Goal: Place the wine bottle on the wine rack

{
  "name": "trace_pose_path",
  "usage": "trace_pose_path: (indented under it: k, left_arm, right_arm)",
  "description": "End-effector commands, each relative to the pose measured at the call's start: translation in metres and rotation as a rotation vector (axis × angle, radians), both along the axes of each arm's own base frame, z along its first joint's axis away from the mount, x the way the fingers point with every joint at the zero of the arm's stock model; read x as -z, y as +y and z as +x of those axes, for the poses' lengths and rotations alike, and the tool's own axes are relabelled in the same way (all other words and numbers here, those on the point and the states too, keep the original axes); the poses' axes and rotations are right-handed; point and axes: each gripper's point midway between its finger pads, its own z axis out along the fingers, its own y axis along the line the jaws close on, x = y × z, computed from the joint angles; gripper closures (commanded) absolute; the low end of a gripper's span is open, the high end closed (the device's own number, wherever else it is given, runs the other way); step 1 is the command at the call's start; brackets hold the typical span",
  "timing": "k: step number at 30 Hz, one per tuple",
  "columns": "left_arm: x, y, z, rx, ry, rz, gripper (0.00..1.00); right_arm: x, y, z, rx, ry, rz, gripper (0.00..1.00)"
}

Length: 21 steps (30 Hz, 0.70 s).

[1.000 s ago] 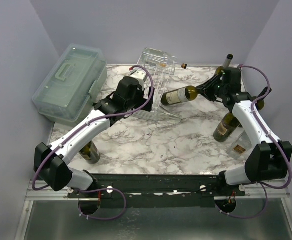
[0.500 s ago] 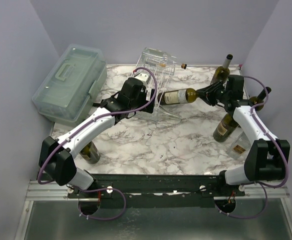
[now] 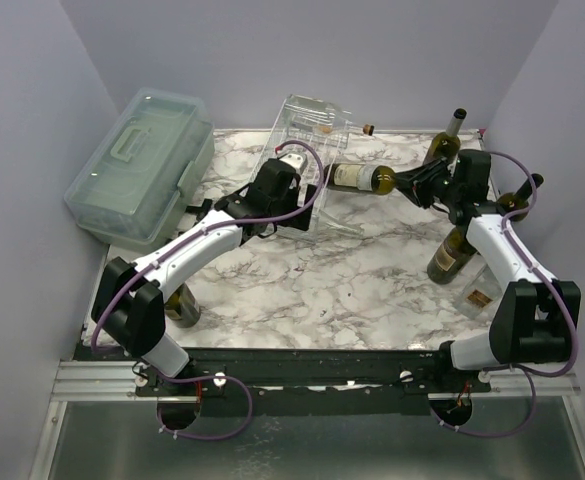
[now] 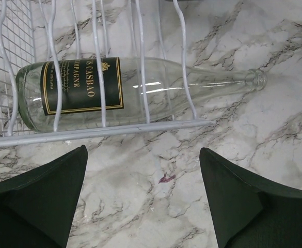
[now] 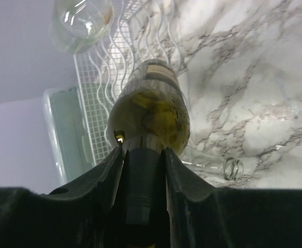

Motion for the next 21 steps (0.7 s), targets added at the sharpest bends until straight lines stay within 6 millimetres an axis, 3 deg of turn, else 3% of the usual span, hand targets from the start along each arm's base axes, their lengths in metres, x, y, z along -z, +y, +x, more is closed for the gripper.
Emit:
trace_pose_path:
  k: [1, 10, 15, 21]
  left_arm:
    - [-0.010, -0.003, 0.008, -0.026, -0.028, -0.016, 0.09]
    - [-0.010, 0.003, 0.015, -0.056, -0.014, -0.040, 0.08]
    - [-0.017, 0.003, 0.015, -0.034, -0.026, -0.047, 0.07]
    - [-0.025, 0.012, 0.015, -0.049, -0.060, -0.026, 0.07]
  right_arm:
    - [-0.018, 0.028, 0.000, -0.111, -0.089, 0.212, 0.99]
    - [-0.003, 0.029, -0.012, -0.161, -0.044, 0.132, 0.99]
    - [0.013, 0.019, -0.023, -0.165, -0.001, 0.003, 0.99]
    - [0.007, 0.010, -0.033, -0.166, -0.008, -0.098, 0.99]
